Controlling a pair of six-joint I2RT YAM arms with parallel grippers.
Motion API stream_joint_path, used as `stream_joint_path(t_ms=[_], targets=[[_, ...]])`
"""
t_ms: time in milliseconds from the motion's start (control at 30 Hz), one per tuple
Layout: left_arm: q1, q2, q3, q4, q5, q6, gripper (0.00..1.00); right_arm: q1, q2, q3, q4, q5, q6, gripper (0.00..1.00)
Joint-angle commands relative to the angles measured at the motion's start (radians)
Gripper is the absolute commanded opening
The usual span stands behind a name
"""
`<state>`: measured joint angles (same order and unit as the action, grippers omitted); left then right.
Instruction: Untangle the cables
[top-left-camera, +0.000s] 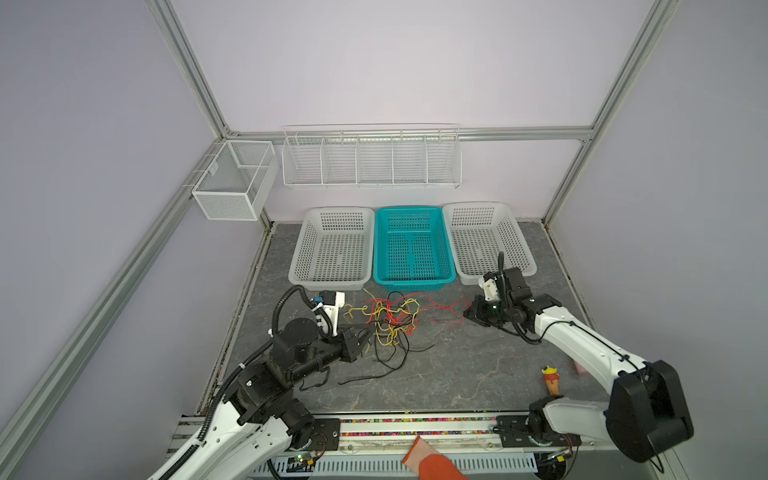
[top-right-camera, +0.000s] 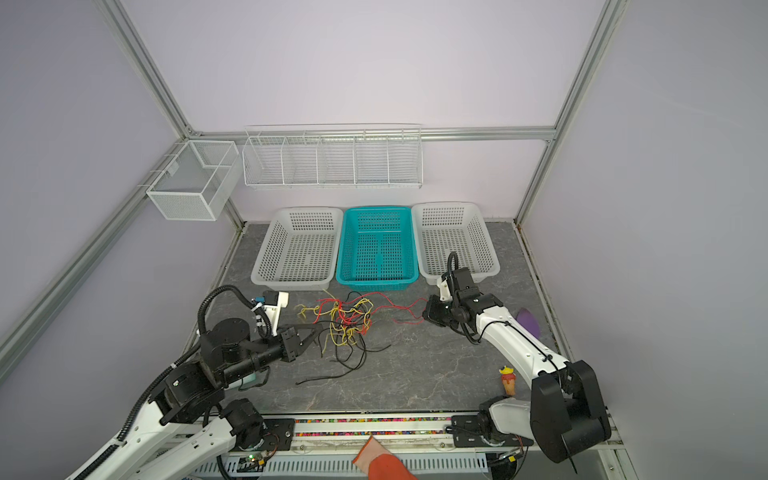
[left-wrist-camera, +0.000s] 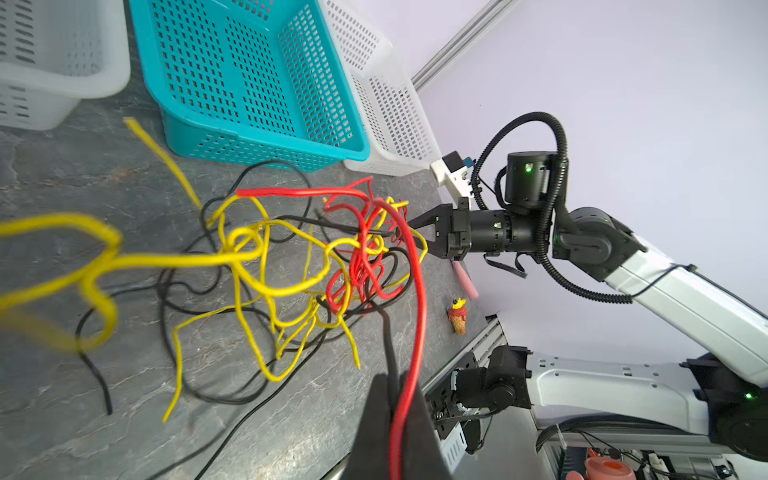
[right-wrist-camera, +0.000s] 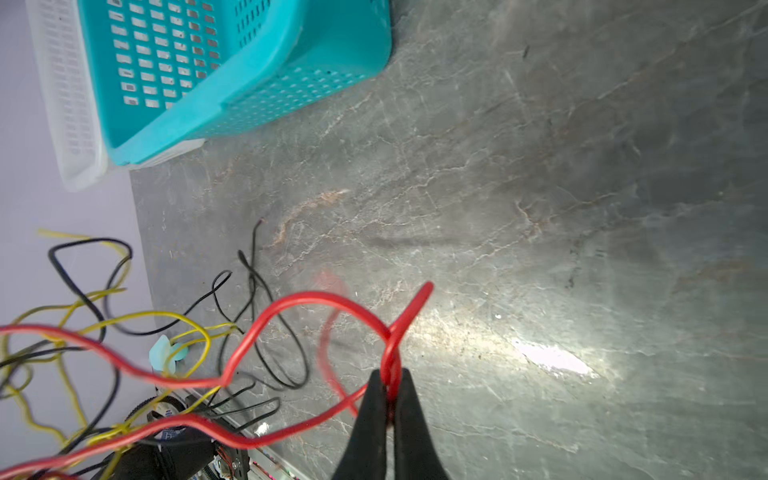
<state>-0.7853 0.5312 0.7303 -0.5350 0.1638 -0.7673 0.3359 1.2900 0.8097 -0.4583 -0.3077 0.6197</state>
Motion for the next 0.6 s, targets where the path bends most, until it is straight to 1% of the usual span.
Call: stream_joint_path(t_ms=[0, 133, 200, 367, 433, 500, 567], targets=[[0.009, -0.019, 0.082, -0.092, -0.094, 0.070, 0.00, -0.031, 0.005, -0.021, -0.003, 0.072, -0.017, 0.06], [0.011, -0.019, 0.137, -0.166, -0.164, 0.113, 0.00, -0.081, 0.031, -0.051, -0.012, 0.063, -0.031, 0.06], [0.011, -0.015, 0.145, -0.181, -0.189, 0.121, 0.00, -0.096, 0.049, -0.064, -0.010, 0.048, -0.040, 0.06], [0.011, 0.000, 0.161, -0.218, -0.255, 0.144, 0.00, -0.122, 0.051, -0.092, -0.006, 0.063, -0.049, 0.06], [0.011, -0.003, 0.166, -0.221, -0.285, 0.153, 0.00, -0.126, 0.049, -0.097, -0.006, 0.063, -0.052, 0.09], [0.011, -0.005, 0.172, -0.225, -0.313, 0.159, 0.00, -0.126, 0.046, -0.103, -0.005, 0.064, -0.057, 0.14], [0.011, -0.005, 0.163, -0.194, -0.305, 0.155, 0.00, -0.126, 0.035, -0.109, 0.010, 0.043, -0.059, 0.18]])
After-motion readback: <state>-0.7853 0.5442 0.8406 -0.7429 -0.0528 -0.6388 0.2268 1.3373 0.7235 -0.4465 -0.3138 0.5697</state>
